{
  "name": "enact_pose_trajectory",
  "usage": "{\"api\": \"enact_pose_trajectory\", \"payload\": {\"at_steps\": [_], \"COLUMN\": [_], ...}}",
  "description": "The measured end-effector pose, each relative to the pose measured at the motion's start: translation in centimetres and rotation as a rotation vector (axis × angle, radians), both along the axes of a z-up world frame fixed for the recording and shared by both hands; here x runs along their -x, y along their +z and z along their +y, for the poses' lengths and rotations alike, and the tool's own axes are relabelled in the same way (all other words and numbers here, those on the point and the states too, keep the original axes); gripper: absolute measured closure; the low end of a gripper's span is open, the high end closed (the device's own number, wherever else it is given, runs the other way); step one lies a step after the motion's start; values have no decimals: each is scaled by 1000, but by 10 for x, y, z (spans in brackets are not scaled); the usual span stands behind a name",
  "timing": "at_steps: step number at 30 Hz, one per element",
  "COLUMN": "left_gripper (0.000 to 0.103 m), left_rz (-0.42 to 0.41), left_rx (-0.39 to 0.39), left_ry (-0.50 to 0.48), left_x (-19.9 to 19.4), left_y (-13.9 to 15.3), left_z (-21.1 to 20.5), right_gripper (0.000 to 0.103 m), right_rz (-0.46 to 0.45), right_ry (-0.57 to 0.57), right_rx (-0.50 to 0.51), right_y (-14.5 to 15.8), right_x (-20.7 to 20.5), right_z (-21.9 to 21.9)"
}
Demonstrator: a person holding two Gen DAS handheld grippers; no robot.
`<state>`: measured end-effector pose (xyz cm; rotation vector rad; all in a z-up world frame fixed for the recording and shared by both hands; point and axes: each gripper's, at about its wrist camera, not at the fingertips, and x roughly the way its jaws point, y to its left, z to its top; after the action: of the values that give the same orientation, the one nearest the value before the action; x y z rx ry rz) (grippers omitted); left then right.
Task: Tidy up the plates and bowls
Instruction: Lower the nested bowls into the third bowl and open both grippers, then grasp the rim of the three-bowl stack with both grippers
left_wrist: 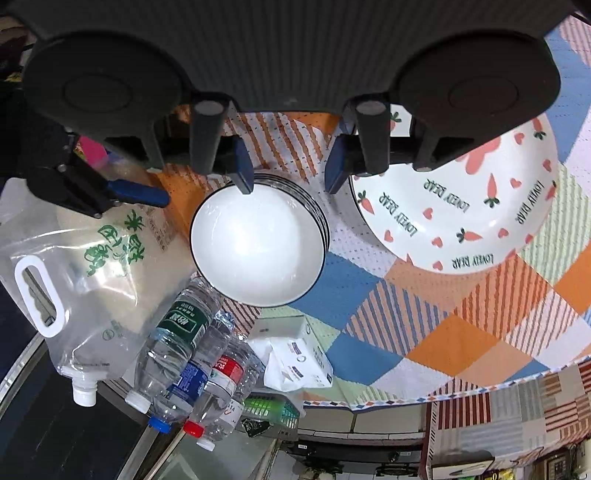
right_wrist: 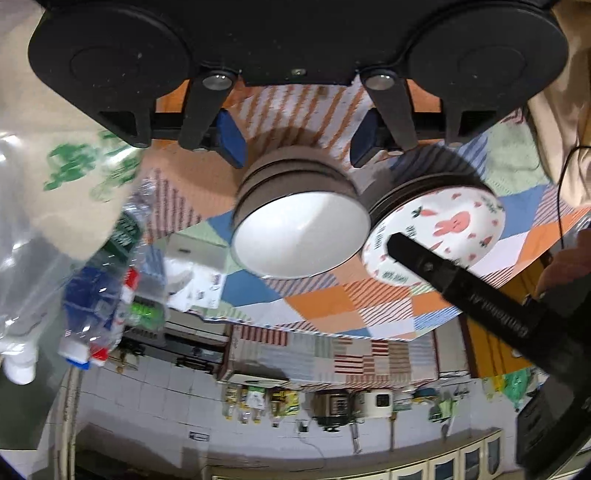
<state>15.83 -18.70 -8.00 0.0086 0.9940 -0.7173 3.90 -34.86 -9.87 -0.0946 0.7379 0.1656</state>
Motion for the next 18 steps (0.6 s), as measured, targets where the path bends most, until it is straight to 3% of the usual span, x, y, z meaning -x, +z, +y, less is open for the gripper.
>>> {"api": "enact_pose_trajectory", "payload": {"at_steps": [4,7,14,18], "left_gripper": [51,49,50,52], "left_rz": [7,1,71,91], "left_rx": [6,21,32,2], "left_ry": [-8,-10,-15,-37], "left_x": [-3,-12,-54,-72], "left_y": [-10,-14,-32,-42], "left_z": [-4,-9,-31,-43], "right_gripper": [28,27,27,27], "right_rz": [21,51,70,25], "right_ry": [-12,-32,-80,-71], "right_rx": [-12,10,-4,13], "right_y": [-19,-38,-76,-83], "right_x": [-11,-24,-49,-52], "right_z": [2,3,1,8]}}
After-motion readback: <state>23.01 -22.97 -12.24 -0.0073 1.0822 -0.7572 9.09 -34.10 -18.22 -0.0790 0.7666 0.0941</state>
